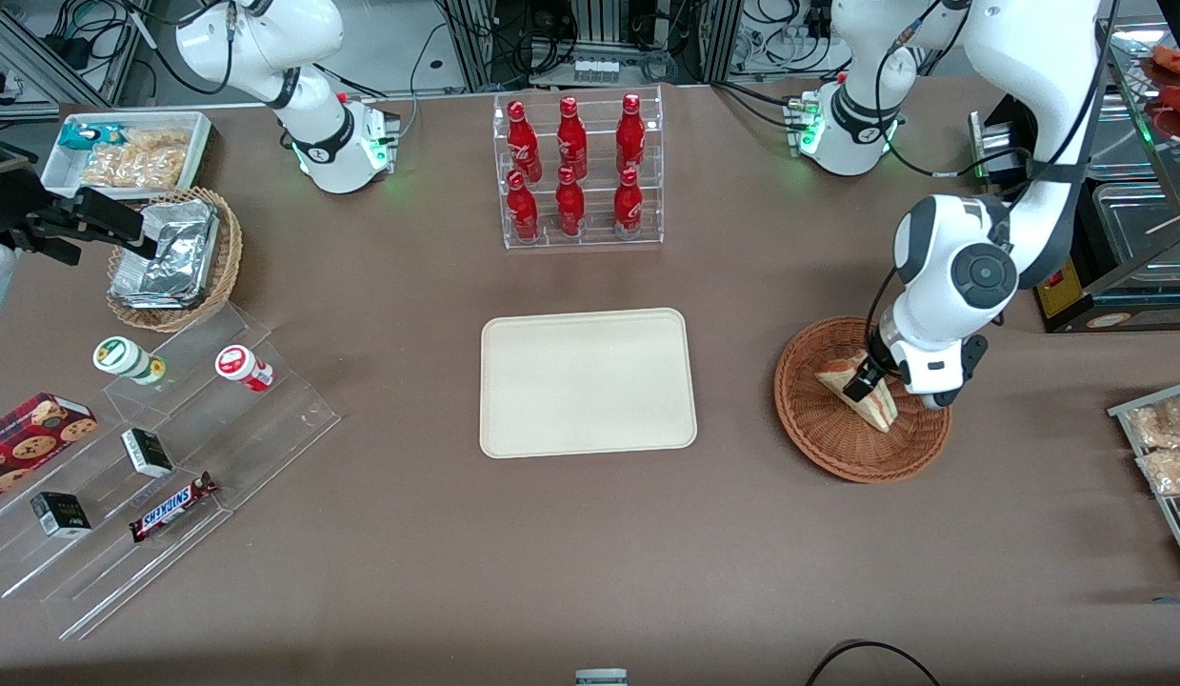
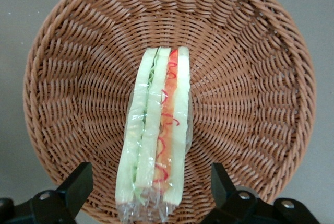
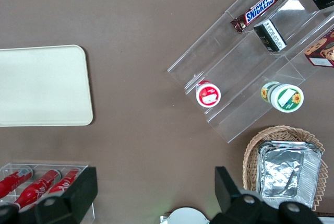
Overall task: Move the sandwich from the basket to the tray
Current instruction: 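Close the left gripper on the sandwich and lift it from the basket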
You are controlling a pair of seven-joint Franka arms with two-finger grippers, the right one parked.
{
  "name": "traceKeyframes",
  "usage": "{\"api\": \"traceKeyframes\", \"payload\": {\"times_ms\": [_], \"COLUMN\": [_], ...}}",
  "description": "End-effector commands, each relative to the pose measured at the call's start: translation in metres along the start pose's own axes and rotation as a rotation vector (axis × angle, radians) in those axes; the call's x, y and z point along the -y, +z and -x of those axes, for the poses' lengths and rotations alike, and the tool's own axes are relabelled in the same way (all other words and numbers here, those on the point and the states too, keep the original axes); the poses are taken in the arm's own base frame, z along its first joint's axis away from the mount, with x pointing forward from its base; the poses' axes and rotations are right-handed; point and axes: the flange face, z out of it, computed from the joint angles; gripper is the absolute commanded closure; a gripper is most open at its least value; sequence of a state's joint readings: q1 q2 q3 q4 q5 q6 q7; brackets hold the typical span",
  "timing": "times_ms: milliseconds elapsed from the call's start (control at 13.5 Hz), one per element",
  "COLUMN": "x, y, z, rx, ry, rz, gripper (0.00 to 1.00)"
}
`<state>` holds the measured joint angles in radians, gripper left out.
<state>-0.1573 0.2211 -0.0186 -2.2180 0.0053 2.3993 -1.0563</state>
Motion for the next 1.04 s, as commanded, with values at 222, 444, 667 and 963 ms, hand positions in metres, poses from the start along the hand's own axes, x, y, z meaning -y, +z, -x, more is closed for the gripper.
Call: {"api": "traceKeyframes", "payload": {"times_ms": [222, 444, 667, 963], "x": [-0.004, -0.004, -0.005, -0.025], "y": [0.023, 0.022, 0.007, -0.042], "z": [0.002, 0.002, 0.002, -0.004], "rx": [-0.003, 0.001, 0.002, 0.017], "ry": [-0.024, -0.063, -0.055, -0.036], "rz": [0.009, 0.002, 0.001, -0.038], "gripper": [0.09, 0.75, 0.89, 0.9]}}
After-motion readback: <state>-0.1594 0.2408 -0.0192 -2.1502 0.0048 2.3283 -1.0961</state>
